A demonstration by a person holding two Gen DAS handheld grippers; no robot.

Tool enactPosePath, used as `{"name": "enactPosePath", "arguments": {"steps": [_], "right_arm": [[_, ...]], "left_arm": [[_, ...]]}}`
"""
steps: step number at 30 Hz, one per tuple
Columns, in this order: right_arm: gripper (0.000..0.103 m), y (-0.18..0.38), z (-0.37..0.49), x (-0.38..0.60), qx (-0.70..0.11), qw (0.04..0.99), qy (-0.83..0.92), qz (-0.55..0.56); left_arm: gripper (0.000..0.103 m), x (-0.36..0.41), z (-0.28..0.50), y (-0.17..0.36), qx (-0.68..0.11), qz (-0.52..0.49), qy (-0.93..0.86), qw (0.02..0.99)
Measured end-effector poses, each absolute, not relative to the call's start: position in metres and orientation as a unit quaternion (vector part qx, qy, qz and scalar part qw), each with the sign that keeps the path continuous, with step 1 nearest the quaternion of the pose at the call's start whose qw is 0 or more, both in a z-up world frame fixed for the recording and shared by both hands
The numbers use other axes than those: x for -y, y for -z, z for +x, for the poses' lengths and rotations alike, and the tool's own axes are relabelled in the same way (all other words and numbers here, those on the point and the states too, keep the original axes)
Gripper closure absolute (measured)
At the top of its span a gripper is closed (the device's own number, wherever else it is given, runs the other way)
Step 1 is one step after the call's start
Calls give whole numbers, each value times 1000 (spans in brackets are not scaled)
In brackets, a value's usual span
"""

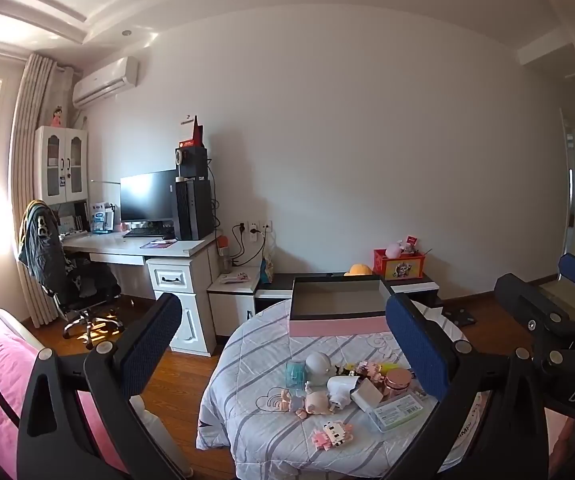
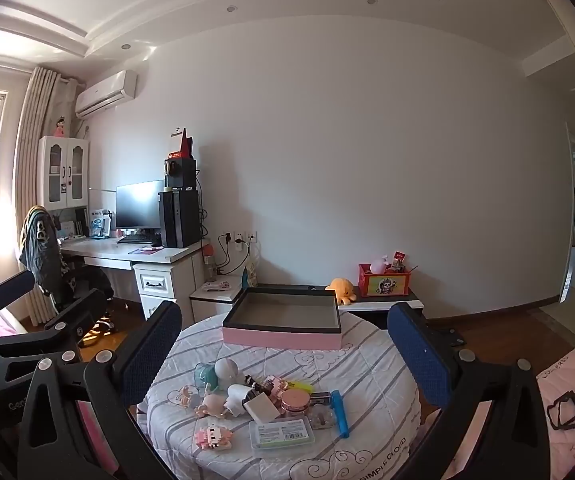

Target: Organize rigid objects

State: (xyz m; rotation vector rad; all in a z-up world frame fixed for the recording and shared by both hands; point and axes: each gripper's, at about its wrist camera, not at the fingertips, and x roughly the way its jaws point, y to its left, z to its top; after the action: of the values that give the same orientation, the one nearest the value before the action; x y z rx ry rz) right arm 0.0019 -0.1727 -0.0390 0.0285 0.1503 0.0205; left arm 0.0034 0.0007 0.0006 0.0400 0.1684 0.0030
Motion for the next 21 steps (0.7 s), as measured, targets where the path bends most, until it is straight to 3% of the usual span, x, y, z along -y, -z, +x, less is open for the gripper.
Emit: {"name": "enactPosePath", "arguments": {"steps": [21], "right_arm": [[0,41,5,170,-80,997,-12,12]], "left_arm": [[0,-2,2,-2,-83,19,-1,996]]}}
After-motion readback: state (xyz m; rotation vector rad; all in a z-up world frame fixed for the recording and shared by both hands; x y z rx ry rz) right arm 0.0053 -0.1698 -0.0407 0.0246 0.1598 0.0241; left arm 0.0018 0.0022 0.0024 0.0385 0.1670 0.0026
